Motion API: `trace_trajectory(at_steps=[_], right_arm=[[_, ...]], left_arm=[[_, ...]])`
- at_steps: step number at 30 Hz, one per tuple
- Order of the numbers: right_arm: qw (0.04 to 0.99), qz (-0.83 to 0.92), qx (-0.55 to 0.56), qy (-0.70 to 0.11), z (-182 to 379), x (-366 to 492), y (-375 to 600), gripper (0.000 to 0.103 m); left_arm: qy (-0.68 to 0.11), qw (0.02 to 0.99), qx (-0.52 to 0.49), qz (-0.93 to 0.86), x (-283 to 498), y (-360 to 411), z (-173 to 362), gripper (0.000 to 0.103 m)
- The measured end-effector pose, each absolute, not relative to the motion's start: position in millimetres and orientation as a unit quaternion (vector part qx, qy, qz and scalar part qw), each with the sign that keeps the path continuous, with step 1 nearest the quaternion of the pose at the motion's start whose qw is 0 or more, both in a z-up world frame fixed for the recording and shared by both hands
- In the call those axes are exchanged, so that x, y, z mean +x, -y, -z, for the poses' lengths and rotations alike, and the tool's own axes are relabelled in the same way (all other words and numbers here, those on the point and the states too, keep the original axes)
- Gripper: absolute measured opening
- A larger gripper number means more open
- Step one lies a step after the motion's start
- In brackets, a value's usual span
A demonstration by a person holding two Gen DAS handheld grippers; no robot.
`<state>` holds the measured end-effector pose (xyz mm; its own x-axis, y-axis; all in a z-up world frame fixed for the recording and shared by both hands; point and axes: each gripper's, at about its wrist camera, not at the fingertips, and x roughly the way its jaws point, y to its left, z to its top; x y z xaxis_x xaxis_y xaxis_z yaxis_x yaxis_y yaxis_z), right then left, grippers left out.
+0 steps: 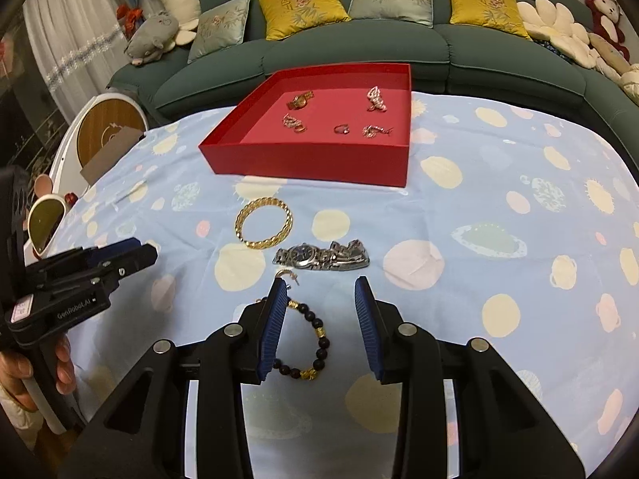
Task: Organize jewelry
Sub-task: 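Withdraw both grippers and move the right gripper over the black-bead bracelet, then close the right gripper on the black-bead bracelet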
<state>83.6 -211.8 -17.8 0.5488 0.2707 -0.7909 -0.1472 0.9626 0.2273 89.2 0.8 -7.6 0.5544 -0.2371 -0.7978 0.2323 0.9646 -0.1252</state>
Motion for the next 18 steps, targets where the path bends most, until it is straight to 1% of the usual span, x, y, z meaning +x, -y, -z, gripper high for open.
trace_trajectory(at_steps=[9,15,16,17,18], right_arm=[[0.858,-0.126,0.027,-0.496,49,84,195,0.034],[0.853,-0.134,0.01,-0.505,61,85,187,0.033],[0.854,-0.135,0.004,-0.503,61,85,185,0.031],[0.854,-0.135,0.0,-0.502,61,84,184,0.024],[0.855,-0.134,-0.003,-0.501,61,85,183,0.023]], left_arm=[[-0.454,0.88,-0.008,0.137,89,0,7,0.034],[-0.459,0.877,-0.013,0.138,93,2,10,0.034],[-0.461,0.876,-0.015,0.139,94,2,10,0.034],[-0.463,0.875,-0.017,0.14,95,3,11,0.034],[-0.464,0.874,-0.019,0.141,97,3,12,0.034]])
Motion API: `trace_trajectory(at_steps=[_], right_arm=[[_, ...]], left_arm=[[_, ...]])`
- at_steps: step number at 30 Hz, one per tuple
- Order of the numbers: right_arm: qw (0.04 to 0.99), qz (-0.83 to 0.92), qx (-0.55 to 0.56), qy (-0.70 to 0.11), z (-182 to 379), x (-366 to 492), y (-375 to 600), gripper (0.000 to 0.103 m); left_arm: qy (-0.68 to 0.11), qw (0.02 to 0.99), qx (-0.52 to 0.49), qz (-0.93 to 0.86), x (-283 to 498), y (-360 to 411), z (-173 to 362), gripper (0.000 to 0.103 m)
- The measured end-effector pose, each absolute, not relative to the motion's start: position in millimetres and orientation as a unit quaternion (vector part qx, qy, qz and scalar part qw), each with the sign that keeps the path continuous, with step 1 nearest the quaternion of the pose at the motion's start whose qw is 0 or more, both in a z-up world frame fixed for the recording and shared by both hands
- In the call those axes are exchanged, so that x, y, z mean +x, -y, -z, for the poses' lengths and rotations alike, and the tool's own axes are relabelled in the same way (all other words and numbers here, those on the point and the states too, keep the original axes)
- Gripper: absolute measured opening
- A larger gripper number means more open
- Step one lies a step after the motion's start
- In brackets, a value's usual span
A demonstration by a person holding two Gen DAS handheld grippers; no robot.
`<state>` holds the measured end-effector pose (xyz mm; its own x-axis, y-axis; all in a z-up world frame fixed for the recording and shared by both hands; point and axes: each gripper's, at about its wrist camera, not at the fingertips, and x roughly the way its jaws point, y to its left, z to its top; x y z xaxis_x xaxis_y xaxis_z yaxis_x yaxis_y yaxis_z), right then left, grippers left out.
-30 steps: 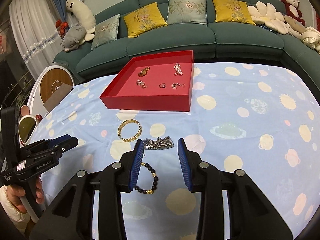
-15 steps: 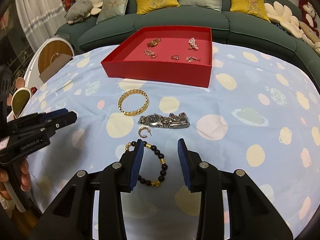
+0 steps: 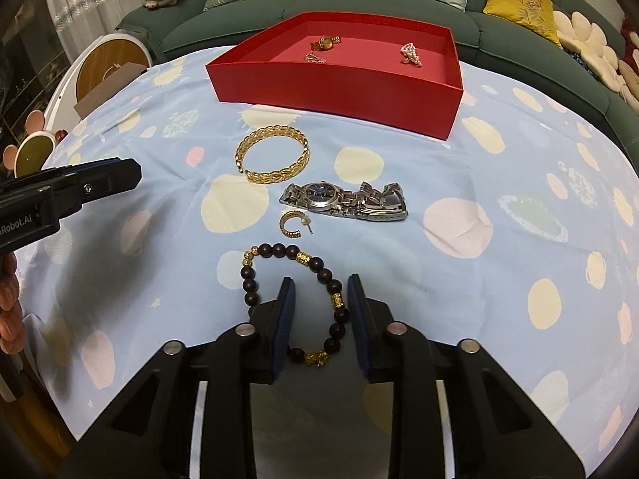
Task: Organize jewelry
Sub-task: 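Close the right gripper on the black-bead bracelet, then grasp the gold cuff bangle with the left gripper while the right gripper holds the bracelet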
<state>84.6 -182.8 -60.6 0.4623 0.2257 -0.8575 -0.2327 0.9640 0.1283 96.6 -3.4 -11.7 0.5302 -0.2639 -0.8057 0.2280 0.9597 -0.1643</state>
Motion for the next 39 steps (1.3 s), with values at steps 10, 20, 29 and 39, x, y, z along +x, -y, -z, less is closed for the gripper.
trace_trajectory(at_steps=[10,20,29,39], right_arm=[[0.858,-0.133,-0.005,-0.497,59,84,186,0.007],[0.857,-0.139,0.013,-0.496,55,77,196,0.007],[0.856,-0.138,0.025,-0.498,55,75,205,0.007],[0.854,-0.134,0.03,-0.502,58,76,210,0.007]], left_arm=[[-0.464,0.873,-0.022,0.147,107,16,16,0.048],[-0.464,0.874,0.008,0.145,142,54,27,0.058],[-0.466,0.871,0.033,0.153,161,92,44,0.062],[-0.457,0.878,0.055,0.129,170,90,52,0.063]])
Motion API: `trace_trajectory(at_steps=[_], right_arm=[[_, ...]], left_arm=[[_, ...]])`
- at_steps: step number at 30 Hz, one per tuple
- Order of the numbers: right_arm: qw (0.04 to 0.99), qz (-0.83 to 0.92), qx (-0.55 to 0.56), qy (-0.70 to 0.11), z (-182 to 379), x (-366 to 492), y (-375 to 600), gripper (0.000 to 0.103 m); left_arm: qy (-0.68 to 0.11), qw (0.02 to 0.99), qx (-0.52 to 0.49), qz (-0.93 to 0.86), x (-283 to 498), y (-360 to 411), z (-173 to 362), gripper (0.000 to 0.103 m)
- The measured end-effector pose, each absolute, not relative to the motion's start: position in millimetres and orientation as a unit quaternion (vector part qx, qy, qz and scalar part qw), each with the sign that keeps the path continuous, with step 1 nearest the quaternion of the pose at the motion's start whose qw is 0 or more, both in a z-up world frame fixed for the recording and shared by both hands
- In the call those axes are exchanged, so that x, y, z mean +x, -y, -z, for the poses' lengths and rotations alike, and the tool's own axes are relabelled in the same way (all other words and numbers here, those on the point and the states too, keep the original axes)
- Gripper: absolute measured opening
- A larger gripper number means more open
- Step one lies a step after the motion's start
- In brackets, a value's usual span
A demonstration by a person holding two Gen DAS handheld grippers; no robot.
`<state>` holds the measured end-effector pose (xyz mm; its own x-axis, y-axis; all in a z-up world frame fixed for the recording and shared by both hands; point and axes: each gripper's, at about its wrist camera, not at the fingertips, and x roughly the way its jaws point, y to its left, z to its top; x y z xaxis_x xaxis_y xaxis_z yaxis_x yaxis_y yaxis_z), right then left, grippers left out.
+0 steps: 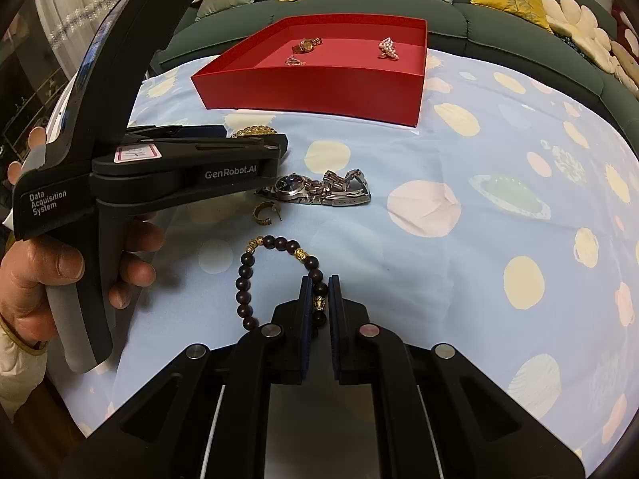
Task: Organize jewelry
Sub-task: 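Grasp the gold cuff bangle with the left gripper while the right gripper holds the bracelet, then carry the bangle and bead bracelet in both grippers over the red tray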
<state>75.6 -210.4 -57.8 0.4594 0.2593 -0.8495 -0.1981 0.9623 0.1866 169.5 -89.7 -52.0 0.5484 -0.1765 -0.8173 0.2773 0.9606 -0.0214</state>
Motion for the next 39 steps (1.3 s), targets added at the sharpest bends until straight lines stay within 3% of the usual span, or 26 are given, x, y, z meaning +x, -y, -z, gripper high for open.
trace_trajectory(at_steps=[15,25,32,39], right_arm=[[0.862,-0.142,0.041,-0.486,45,77,210,0.007],[0.898,-0.15,0.064,-0.409,-29,94,216,0.007],[0.914,-0.148,0.092,-0.366,-82,163,228,0.007],[0.909,-0.135,0.105,-0.38,-70,260,220,0.007]], left_arm=[[-0.451,0.881,0.04,0.135,165,79,48,0.056],[-0.4,0.902,0.002,0.162,160,59,-41,0.056],[-0.374,0.914,0.024,0.157,204,65,-88,0.056],[-0.394,0.909,0.014,0.133,275,68,-74,0.056]])
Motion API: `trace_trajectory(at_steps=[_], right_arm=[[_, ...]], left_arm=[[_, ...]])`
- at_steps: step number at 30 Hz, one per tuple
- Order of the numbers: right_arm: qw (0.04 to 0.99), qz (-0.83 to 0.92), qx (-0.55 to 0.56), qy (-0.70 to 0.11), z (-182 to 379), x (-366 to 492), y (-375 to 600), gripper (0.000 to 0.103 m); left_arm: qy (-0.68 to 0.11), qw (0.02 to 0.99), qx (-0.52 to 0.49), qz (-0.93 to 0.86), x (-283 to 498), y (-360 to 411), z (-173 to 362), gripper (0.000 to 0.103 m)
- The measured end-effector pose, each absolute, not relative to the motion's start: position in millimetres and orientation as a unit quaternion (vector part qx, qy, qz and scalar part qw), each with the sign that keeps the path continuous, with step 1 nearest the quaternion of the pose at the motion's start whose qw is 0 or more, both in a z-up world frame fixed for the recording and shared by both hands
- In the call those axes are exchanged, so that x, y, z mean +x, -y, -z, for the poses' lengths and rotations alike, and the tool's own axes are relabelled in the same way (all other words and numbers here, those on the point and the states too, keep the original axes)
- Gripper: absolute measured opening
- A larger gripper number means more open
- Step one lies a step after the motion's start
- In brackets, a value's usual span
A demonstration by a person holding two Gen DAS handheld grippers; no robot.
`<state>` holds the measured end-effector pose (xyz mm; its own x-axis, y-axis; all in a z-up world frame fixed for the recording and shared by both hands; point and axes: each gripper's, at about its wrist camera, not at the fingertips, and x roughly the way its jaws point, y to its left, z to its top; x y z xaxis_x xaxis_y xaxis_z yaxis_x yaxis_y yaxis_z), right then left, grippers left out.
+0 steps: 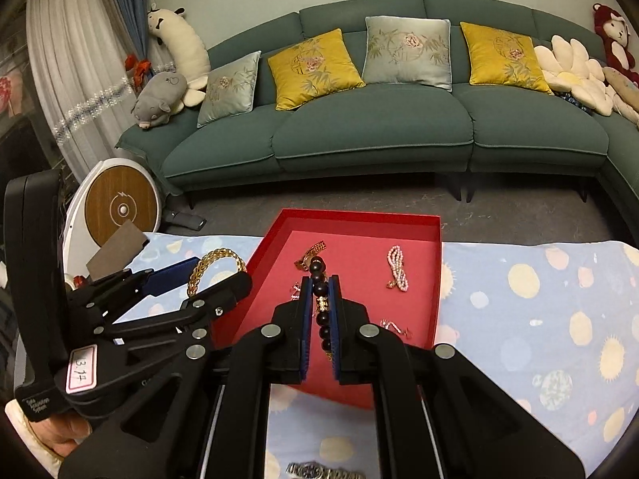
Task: Organize jewelry
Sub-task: 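Carry the bangle and bead bracelet in both grippers over the red tray, then open both grippers to drop the bangle and bracelet into the tray, then withdraw both grippers from the tray toward the silver watch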
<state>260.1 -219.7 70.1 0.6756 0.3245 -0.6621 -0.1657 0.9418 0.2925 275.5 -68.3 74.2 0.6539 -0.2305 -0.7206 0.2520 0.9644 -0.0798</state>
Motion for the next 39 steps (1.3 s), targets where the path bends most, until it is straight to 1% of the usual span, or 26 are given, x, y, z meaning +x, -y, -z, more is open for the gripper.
trace_trajectory(at_steps=[7,12,14,15,16,17,19,20,22,26,29,34,39], right_arm=[[0.894,-0.112,0.116,-0.418,-24,321,215,0.007],[0.884,-0.114,0.114,-0.44,0,346,207,0.007],[0.883,-0.117,0.107,-0.442,6,352,204,0.009],[0.886,-0.111,0.105,-0.439,6,352,204,0.01],[0.889,-0.106,0.106,-0.432,4,350,205,0.018],[0.894,-0.102,0.112,-0.421,0,346,209,0.028],[0.908,-0.094,0.127,-0.389,-14,331,220,0.034],[0.912,-0.095,0.128,-0.379,-23,322,225,0.034],[0.919,-0.099,0.129,-0.36,-44,298,236,0.034],[0.933,-0.091,0.081,-0.338,-82,237,248,0.034],[0.936,-0.091,0.061,-0.336,-96,188,249,0.034],[0.927,-0.094,0.06,-0.358,-84,127,242,0.034],[0.905,-0.105,0.061,-0.407,-37,96,231,0.034]], left_arm=[[-0.421,0.9,0.016,0.111,320,67,-41,0.056],[-0.442,0.89,0.022,0.113,329,64,-17,0.056],[-0.444,0.889,0.026,0.108,328,63,-9,0.057],[-0.447,0.888,0.026,0.102,328,62,-7,0.057],[-0.447,0.889,0.022,0.101,327,60,-6,0.057],[-0.445,0.89,0.019,0.099,325,57,-7,0.057],[-0.433,0.896,0.01,0.098,317,50,-15,0.057],[-0.426,0.899,0.006,0.099,309,45,-22,0.058],[-0.412,0.906,-0.001,0.103,293,35,-35,0.062],[-0.397,0.911,-0.013,0.11,244,15,-61,0.062],[-0.397,0.91,-0.018,0.115,206,4,-70,0.062],[-0.414,0.903,-0.01,0.117,150,-1,-67,0.062],[-0.426,0.896,-0.002,0.128,110,5,-46,0.062]])
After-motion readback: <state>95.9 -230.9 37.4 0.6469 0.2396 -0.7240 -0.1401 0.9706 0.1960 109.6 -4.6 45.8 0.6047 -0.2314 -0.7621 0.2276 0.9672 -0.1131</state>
